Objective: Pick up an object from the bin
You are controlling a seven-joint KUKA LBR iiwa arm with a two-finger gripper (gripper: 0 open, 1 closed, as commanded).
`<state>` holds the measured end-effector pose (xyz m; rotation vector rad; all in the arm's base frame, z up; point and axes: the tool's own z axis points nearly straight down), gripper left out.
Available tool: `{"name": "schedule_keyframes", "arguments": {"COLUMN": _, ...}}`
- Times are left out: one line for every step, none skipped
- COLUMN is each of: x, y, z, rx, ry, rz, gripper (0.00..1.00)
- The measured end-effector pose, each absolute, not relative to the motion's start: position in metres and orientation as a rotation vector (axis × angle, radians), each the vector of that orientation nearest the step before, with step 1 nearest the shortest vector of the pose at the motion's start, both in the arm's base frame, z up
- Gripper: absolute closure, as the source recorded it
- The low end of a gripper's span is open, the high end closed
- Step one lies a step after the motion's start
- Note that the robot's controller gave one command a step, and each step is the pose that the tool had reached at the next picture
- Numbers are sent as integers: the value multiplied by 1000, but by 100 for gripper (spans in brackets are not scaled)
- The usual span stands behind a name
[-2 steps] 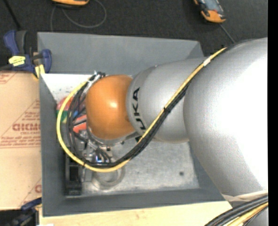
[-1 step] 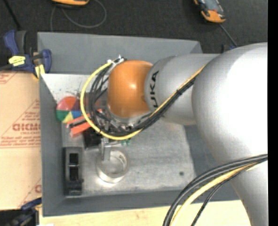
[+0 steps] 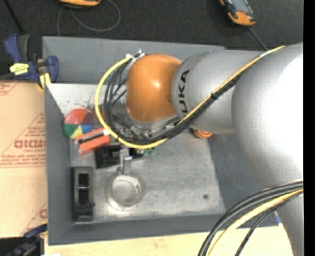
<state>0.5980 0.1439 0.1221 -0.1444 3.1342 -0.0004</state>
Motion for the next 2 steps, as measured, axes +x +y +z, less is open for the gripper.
{"name": "schedule_keyframes", "arguments": {"x": 615, "y": 140, "z": 122, "rx": -20, "ry": 3135, "rz": 4, "gripper": 0}}
{"name": "schedule_keyframes", "arguments": {"x": 621, "y": 141, "z": 92, "rx": -34, "ry": 3141, "rz": -2, "gripper": 0}}
